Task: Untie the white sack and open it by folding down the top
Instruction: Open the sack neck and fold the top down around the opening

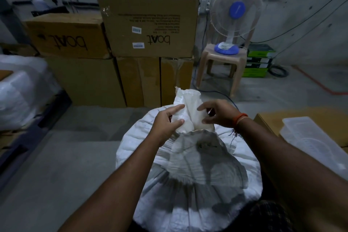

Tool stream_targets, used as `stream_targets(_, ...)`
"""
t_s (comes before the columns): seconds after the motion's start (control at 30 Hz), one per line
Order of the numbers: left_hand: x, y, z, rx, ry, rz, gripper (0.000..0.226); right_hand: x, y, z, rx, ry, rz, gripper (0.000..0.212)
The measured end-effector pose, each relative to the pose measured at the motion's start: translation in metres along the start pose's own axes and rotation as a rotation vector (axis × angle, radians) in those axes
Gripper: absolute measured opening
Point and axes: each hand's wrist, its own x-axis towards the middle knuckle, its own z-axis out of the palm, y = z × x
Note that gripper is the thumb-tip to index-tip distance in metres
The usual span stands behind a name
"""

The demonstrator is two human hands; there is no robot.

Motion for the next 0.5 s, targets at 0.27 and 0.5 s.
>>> stream_targets(0.27, -0.006, -0.005, -0.006, 0.162, 0.032, -0.02, 0.063, -0.016, 0.025, 0.016, 0.142, 0.126, 0.078, 0.045)
stream_targets(0.5, -0.017, -0.023, -0.027, 0.515, -0.028, -0.08, 0.074, -0.033, 0.048, 0.02, 0.18, 0.152, 0.114, 0.039)
